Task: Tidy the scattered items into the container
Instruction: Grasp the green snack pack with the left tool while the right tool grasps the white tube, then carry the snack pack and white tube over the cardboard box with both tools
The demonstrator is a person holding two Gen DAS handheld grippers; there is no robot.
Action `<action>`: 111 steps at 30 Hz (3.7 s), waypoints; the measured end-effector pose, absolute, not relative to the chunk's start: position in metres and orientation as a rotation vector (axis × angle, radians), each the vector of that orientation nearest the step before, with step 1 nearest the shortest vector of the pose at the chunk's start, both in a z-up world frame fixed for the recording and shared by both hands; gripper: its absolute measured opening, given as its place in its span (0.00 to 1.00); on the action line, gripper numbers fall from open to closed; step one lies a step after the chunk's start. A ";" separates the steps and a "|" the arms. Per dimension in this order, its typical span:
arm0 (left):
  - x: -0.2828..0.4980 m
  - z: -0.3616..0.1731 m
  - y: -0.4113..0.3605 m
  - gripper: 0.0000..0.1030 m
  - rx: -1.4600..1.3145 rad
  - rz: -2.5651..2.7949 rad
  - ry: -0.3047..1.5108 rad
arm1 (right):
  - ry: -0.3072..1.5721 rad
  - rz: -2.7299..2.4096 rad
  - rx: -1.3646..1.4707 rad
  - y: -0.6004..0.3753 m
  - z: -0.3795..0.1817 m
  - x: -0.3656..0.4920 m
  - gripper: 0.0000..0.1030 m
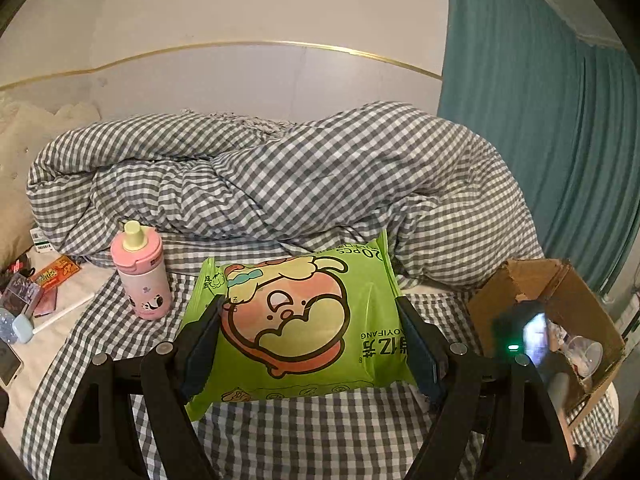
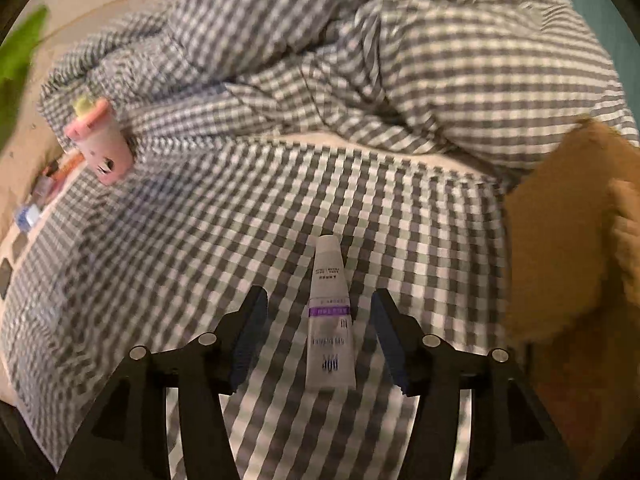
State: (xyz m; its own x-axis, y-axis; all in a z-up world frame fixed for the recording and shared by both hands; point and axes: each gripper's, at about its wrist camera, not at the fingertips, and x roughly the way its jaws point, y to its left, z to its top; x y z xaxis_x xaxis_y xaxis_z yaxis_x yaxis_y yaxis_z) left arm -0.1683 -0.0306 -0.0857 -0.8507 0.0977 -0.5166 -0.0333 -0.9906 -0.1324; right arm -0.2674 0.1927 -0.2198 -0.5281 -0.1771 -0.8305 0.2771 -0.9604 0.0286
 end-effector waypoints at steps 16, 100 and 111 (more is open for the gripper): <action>-0.168 -0.086 -0.034 0.79 -0.849 2.966 -0.171 | 0.200 -2.535 1.398 0.177 -0.240 -0.269 0.27; -0.160 -0.067 0.341 0.88 -0.718 2.492 0.096 | -0.154 -3.137 0.933 0.522 -0.023 -0.080 0.28; -0.146 -0.023 0.291 1.00 -0.544 2.663 0.047 | -0.134 -3.049 1.012 0.500 -0.045 -0.118 0.28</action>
